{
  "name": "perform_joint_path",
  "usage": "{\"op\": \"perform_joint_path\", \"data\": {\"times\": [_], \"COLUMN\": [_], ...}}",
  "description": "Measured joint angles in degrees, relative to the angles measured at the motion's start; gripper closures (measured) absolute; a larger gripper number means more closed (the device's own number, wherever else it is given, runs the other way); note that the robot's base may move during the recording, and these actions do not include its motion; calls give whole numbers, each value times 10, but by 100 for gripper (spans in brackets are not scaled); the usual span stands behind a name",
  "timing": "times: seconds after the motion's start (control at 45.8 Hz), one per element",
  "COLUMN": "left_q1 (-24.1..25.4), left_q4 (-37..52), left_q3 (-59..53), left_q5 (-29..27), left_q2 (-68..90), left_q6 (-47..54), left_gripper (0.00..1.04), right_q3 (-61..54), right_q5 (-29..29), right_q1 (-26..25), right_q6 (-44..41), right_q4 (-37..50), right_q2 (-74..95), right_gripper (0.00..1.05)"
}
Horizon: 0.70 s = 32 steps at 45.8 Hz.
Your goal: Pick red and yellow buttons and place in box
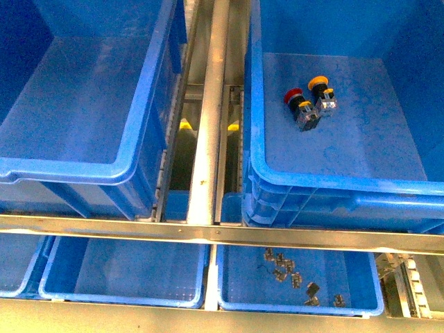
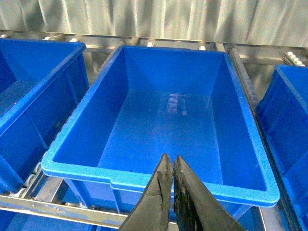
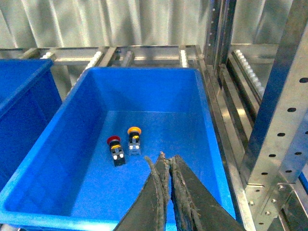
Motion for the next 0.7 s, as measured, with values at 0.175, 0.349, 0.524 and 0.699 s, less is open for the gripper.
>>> {"op": "perform_joint_path", "data": {"times": [0.175,0.349,0.524,0.699], "left_q1": [0,0,0,0], "left_q4": [0,0,0,0], "left_q3": [0,0,0,0], "left_q5": [0,0,0,0], "left_q2": [0,0,0,0], "left_q6": [0,0,0,0], "left_gripper": [102,102,102,102], "right_q3": [0,0,0,0], "right_q5": [0,0,0,0], "right_q1": [0,0,0,0], "right_q6": [-1,-1,-1,-1], "right_q4": [-107,-111,-112,-112], "right_q2": [-95,-108,-109,-109], "right_gripper": [101,101,101,84]}}
